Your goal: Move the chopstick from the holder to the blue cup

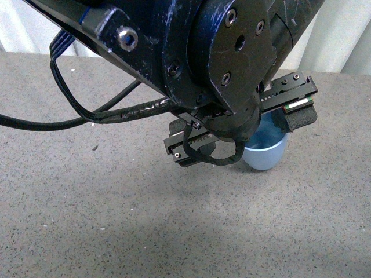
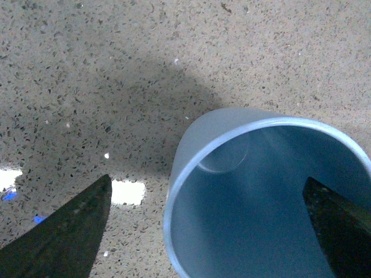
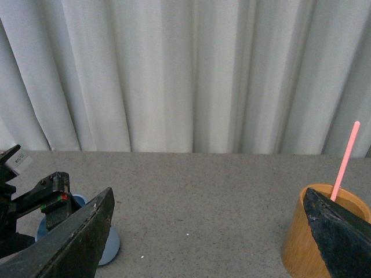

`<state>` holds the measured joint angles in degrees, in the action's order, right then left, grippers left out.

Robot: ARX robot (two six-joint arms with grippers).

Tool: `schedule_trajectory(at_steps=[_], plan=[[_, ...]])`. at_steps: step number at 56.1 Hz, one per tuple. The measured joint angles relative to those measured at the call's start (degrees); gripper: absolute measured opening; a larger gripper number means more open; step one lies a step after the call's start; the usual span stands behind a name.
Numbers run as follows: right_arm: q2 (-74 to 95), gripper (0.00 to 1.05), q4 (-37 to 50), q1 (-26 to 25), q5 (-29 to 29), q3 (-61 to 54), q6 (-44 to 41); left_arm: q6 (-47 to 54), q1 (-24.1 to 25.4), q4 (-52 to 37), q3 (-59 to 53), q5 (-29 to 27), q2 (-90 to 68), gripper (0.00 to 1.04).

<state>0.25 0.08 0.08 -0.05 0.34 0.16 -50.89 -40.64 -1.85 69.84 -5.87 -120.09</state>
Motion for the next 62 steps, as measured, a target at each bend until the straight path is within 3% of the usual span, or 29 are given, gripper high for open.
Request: schedule_trajectory(at_steps=[40,42,45,48,54,62], plan=[[0.0,0.95,0.0,0.0,0.0,0.0,0.0,0.5,0.9,-0.7,0.3,-0.6,0.9,0.98],[0.0,0.95,0.0,0.0,0.0,0.0,0.0,4.3,0.9,-8.2,-2.3,-6.5,0.9,0.94],[0.0,0.95,0.0,0.0,-0.1,0.0,0.0,17.3,2.5,-31.0,-11.0,-20.6,1.7,0.82],[0.0,0.95,0.0,0.0,0.0,0.0,0.0,27.0,4.9,-46.5,-18.9,-25.4,3.9,0.73],[0.0,0.95,0.0,0.0,0.3,0.0,0.0,40.4,10.1,-65.3,-32.6,-24.7,11.9,0.55],[0.0,0.95,0.0,0.0,-0.1,0.0,0.0,47.3,15.5,-71.7,-45.6,-18.2,24.1,0.32]])
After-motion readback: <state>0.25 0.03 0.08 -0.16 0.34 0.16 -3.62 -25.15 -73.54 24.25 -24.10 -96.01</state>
